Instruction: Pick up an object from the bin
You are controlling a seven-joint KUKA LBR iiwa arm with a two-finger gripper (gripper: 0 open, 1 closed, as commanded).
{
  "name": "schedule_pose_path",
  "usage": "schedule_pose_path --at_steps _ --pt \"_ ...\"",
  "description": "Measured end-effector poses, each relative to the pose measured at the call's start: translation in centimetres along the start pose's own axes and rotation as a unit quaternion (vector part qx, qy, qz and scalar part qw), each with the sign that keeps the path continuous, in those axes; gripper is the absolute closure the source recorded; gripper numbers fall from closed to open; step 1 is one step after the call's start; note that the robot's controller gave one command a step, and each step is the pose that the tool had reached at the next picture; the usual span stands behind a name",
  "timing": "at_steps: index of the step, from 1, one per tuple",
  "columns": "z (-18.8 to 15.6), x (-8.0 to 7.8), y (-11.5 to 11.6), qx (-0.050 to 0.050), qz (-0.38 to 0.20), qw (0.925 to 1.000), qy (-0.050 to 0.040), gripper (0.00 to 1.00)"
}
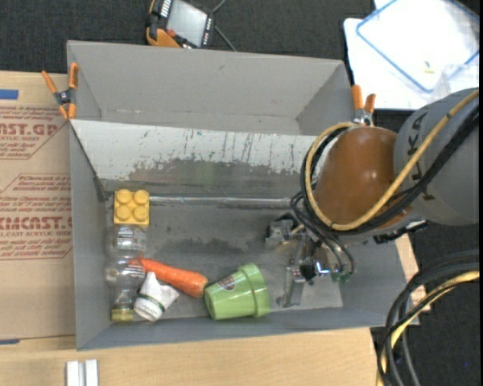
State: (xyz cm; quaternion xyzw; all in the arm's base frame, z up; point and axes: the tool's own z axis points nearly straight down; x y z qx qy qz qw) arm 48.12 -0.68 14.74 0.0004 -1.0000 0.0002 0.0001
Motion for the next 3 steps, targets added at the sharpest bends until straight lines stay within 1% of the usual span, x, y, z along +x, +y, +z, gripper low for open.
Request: schedule_pose_path --at_steps 1,2,3 --pt "0.0 0.0 0.0 0.0 0.0 1.0 0.0 0.0" --pt "7.5 -1.0 3.2 -0.001 -0.043 0.9991 -0.0014 0.0" --pt "7.6 -0.8 5.3 0.0 -0.011 0.9999 -0.0095 0.0"
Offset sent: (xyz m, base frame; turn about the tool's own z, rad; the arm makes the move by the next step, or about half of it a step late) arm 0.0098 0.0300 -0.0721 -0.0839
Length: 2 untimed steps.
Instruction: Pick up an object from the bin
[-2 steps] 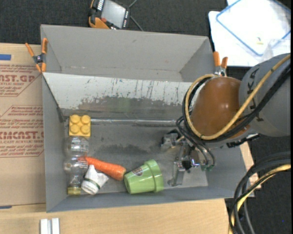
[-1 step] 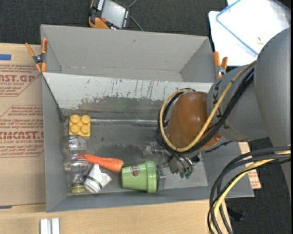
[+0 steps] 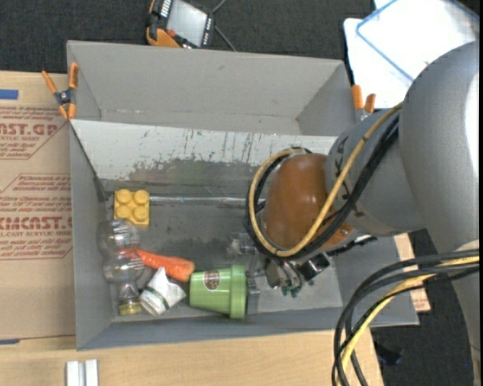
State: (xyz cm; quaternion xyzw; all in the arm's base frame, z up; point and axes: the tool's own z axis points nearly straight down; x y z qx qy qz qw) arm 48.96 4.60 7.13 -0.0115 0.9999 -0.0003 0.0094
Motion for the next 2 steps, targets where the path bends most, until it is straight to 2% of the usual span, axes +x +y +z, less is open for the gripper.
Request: schedule_pose_path --at_steps 1,2 --pt "0.11 -0.78 0.51 0.0 -0.009 1.0 0.0045 1.0" --pt "0.1 -0.77 0.52 0.0 -0.009 1.0 0.0047 1.0"
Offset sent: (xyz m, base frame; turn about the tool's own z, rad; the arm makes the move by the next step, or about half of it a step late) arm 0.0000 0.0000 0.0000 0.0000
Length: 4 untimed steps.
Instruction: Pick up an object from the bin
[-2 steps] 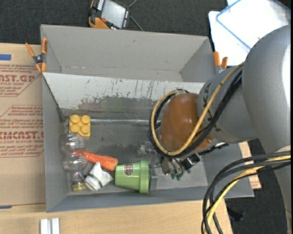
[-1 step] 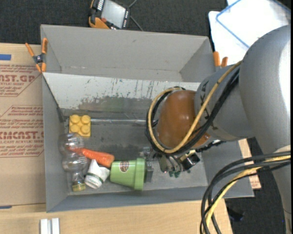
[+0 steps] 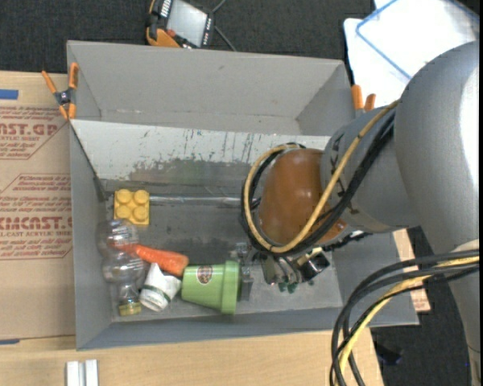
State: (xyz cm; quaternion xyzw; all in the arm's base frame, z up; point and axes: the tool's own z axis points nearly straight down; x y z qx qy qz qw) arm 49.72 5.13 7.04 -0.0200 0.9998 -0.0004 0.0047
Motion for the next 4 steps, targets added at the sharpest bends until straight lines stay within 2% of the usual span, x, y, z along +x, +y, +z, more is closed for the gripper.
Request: schedule_pose_path --at_steps 1,2,3,4 --pt "-1.1 0.2 0.3 0.0 0.001 1.0 0.0028 1.0" --pt "-3.2 -0.4 1.4 0.0 -0.134 0.9909 0.0024 1.0" --pt "-1.9 0.2 1.6 -0.001 -0.019 0.9998 0.0018 1.0" --pt "-3.9 0.7 1.9 -0.001 -0.117 0.9931 0.0007 1.0"
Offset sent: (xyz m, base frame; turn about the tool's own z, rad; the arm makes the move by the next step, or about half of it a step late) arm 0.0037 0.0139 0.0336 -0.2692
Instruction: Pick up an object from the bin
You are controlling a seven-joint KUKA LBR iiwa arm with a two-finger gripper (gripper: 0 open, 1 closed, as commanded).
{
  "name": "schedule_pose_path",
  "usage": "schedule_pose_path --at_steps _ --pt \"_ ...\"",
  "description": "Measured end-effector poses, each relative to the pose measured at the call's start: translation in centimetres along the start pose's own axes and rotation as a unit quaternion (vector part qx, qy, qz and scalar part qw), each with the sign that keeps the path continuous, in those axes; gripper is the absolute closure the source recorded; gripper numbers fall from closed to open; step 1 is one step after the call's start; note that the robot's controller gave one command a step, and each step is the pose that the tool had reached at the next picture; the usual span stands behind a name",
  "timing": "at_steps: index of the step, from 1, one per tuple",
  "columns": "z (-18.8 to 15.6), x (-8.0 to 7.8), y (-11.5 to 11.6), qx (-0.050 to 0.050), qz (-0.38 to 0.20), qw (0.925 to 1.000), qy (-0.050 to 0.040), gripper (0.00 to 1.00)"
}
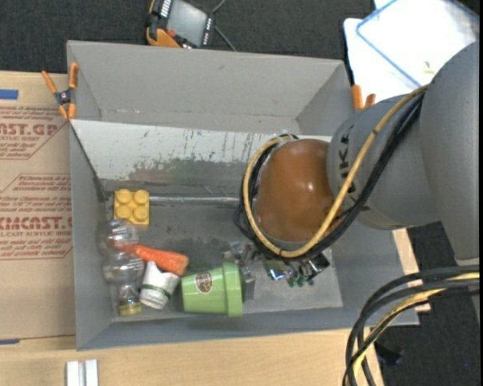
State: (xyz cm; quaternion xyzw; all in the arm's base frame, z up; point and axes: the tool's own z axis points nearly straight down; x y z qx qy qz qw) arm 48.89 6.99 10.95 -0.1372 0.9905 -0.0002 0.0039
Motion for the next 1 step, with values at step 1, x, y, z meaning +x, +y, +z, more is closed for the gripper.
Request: schedule_pose_path --at_steps 1 --pt "-9.57 -0.41 -0.48 0.0 0.031 0.9995 0.0029 1.0"
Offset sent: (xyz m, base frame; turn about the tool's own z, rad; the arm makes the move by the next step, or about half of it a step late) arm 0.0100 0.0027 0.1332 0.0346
